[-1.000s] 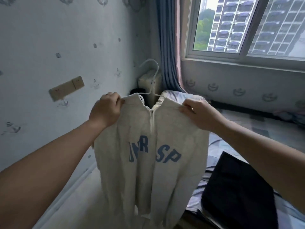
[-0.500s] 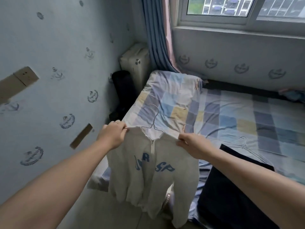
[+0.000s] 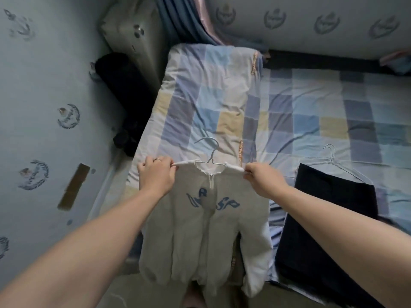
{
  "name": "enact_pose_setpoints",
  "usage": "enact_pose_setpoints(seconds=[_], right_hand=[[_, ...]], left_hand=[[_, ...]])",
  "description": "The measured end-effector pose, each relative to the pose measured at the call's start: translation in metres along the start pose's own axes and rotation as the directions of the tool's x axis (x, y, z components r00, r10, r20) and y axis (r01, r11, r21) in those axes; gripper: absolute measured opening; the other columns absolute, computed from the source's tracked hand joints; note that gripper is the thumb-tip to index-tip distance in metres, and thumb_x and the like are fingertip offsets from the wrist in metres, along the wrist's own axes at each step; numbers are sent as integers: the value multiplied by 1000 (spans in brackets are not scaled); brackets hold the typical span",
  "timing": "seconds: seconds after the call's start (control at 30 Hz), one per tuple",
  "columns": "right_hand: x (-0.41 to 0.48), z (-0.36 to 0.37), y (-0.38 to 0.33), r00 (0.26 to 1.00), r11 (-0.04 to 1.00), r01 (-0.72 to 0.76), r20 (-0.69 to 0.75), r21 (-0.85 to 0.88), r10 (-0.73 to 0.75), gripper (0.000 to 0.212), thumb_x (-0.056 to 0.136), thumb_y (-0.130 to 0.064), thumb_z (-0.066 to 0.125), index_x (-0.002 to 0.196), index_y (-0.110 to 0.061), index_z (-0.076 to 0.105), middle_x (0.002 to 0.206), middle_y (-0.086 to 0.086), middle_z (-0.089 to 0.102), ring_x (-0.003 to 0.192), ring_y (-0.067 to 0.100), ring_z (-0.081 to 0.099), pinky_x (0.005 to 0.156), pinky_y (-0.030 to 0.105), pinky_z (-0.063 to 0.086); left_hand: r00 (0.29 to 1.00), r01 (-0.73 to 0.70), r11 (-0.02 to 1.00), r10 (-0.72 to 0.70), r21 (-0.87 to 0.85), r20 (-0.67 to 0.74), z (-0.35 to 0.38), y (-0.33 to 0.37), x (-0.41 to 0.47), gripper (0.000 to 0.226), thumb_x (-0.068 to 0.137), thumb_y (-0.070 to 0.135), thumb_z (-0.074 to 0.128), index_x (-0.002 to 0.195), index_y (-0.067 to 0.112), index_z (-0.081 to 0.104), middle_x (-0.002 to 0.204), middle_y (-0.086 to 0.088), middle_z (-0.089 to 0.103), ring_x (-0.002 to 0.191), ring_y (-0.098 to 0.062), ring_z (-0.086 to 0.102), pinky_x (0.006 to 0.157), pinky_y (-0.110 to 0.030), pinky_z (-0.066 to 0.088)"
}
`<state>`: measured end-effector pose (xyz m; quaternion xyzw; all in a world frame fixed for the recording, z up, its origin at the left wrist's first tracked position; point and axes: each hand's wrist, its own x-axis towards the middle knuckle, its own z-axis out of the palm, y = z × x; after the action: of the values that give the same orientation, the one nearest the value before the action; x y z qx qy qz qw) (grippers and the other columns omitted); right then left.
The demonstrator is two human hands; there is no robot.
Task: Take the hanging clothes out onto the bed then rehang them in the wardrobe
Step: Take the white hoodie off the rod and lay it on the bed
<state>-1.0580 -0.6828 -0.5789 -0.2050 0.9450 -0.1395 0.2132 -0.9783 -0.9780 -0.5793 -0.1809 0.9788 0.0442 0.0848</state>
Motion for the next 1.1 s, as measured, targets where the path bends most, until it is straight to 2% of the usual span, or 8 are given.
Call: enact_pose_setpoints(seconds=[0.17,0.37,0.47,0.53,0.6,0.73,0.8,1.1], right_hand=[[83,51,4,991,990,-124,40,-60,127,13,95,-26,56,91,-25,68,89,4,68,89,31,60,72,38,50],[173,110,24,971,970,-239,16,38,238,14,95,-24,53,82,-23,57,97,8,63,92,36,60,73,42,52],[204,134,33,961,953,-275,-1,128,277,20,96,-18,52,111,-18,65,116,12,61,107,36,58,84,39,47],[209,146,33,959,934,-282,62,221,275,46,95,-18,56,141,-16,48,144,10,47,131,29,45,105,34,35],[202,153,29,955,915,-295,123,276,271,63,97,-24,56,153,-19,28,160,5,24,146,21,25,114,28,20],[165,150,16,939,892,-342,150,296,310,66,100,-36,49,156,-24,17,164,2,8,151,19,8,121,38,13],[136,137,6,928,882,-371,153,289,340,65,101,-42,44,156,-31,12,164,-3,4,151,22,3,120,47,13],[-8,58,-31,904,892,-426,36,151,426,64,99,-56,29,152,-45,-5,163,-13,-12,149,20,-16,119,52,-2]], left_hand=[[996,-1,999,5,-49,89,76,-22,75,24,100,40,46,105,22,61,116,-5,61,111,-33,51,90,-43,35],[997,5,984,9,-179,82,160,-32,163,23,99,34,49,109,17,61,117,-13,60,109,-37,57,88,-44,39],[991,57,949,-17,-310,131,191,-31,192,27,100,34,50,120,19,59,127,-13,58,118,-35,53,94,-46,40],[979,94,932,-22,-351,203,205,-30,198,38,99,38,51,134,23,50,139,-9,52,126,-34,49,101,-48,36],[961,88,946,2,-311,276,212,-29,192,52,98,46,50,146,29,39,153,-4,38,137,-33,38,108,-50,30],[930,33,962,70,-273,361,201,-23,159,64,98,55,44,155,34,23,166,-2,12,151,-28,14,118,-49,17],[924,-17,956,126,-292,360,185,-16,134,65,98,56,42,156,36,20,167,-1,8,151,-26,11,120,-48,16],[872,-242,895,370,-375,320,66,33,38,66,95,67,31,154,47,9,167,8,-3,152,-18,-7,121,-45,6]])
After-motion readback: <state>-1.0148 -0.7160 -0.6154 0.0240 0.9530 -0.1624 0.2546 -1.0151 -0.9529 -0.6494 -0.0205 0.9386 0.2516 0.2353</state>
